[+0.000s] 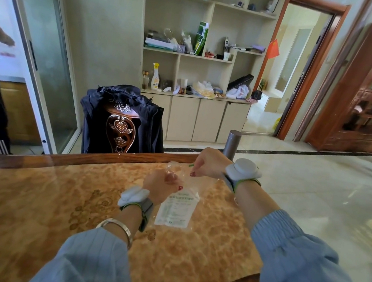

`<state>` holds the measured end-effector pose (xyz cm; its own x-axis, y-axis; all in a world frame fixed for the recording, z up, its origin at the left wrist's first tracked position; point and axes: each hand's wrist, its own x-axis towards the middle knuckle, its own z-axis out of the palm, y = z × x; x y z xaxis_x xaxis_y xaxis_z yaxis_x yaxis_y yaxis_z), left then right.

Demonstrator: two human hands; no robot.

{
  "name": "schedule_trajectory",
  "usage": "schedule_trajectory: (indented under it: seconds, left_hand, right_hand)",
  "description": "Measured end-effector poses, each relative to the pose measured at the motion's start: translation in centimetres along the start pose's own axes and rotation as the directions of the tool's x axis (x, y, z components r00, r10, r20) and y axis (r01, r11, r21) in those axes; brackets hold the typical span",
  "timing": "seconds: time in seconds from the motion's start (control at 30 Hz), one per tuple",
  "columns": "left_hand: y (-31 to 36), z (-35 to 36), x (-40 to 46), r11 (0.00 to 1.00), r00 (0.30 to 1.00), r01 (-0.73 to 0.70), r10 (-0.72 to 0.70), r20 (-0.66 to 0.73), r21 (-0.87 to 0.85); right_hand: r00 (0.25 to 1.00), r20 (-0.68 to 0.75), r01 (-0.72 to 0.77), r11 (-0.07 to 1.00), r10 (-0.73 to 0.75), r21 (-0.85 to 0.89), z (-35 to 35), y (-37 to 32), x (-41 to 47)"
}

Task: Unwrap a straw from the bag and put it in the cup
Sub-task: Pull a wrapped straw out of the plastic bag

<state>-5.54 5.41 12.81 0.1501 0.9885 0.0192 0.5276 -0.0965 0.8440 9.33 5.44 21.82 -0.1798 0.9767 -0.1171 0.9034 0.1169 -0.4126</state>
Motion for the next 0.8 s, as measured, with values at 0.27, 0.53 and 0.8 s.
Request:
schedule_trajectory:
  seconds: [0.27,0.53,0.8]
  left_hand:
    - [0.1,0.7,0.6,0.997,0.995,0.080,-0.079,0.062,-0.006]
    - [0.4,1.3,0.7,0.995,0.997,0.077,-0.077,0.000,0.066]
    - [0.5,1.3,0.9,0.996,0.997,0.028,-0.033,0.065,0.082]
  right_hand:
    - [0.996,-0.091,0.024,0.999,-0.022,0.032,-0.5,0.1,0.1]
    - [0.959,-0.279,0.086,0.992,-0.057,0.095,-1.0,0.0,-0.3]
    - [0.955,-0.288,0.115,0.979,-0.063,0.168,-1.4,-0.4,-0.1]
